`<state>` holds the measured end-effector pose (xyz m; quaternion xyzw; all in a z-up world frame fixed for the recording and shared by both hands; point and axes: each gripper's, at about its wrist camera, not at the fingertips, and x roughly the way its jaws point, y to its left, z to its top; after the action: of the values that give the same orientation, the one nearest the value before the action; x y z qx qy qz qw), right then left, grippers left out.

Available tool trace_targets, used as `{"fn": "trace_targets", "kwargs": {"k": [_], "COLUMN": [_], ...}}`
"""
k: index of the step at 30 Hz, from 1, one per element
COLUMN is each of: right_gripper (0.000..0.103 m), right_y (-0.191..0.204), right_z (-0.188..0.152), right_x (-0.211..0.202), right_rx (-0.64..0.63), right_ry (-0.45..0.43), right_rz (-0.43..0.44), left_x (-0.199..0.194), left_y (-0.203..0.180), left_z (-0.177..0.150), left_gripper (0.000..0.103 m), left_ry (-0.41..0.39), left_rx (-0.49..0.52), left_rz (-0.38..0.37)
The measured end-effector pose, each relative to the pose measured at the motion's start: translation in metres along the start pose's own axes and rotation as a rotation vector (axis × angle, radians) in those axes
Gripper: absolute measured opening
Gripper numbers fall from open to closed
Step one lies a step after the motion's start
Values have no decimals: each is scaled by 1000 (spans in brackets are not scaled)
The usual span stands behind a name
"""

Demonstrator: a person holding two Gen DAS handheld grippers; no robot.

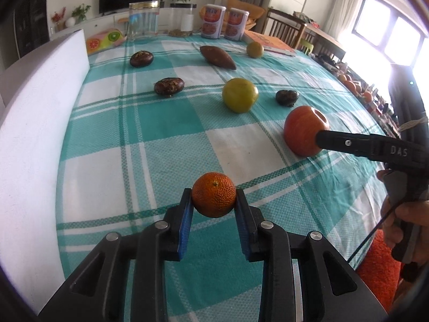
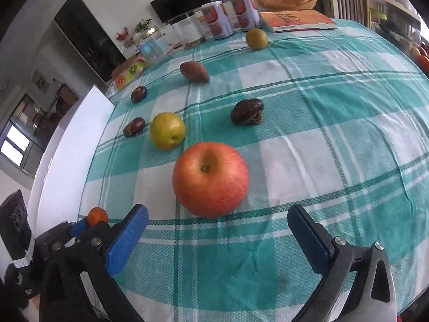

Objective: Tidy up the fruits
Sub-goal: 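Grasp the second orange with the left tool while the right tool grasps the red apple, then lower the orange and red apple into the box and open both tools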

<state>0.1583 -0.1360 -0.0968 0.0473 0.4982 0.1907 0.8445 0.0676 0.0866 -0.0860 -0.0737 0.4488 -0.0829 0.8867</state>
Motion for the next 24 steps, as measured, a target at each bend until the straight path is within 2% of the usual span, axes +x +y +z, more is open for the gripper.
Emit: {"fn": "trace_targets", "kwargs": {"k": [2,5,8,10,12,14,16,18,20,22,24], "right_gripper": [101,69,68,68,68,68,68,68,68,68,68], "right_y": [7,2,-5,-8,-4,14,46,86,133,182,231], "right_z": [3,7,3,-5,-13,-15,-10,-4,1,3,0], "right_x": [15,22,15,4,-8,-21,-33,-43,-50,-52,-46], "right_rx": [-4,34,89,146,212,231,195,140,67,-18,-109], "right_ry": [-6,-11,-8,-2,8,11,12,20,29,46,76], "right_rz": [-23,-53,-2,89,229,346,429,509,574,625,656], "left_x": [-5,-20,-39,-55,-74,-97,-121,-145,-165,-176,-178], "left_y": [1,2,7,12,17,24,35,54,80,110,146], "left_z": [-1,-4,-8,-9,-8,-3,4,10,11,8,-1], "left_gripper": [31,31,31,31,31,31,31,31,31,31,31], "left_ry": [12,5,-3,2,-1,-25,-69,-122,-171,-198,-186], "left_rx": [-19,-19,-28,-61,-103,-135,-163,-195,-230,-266,-327], "left_rz": [-24,-40,-56,-100,-168,-215,-228,-202,-135,-25,88]}}
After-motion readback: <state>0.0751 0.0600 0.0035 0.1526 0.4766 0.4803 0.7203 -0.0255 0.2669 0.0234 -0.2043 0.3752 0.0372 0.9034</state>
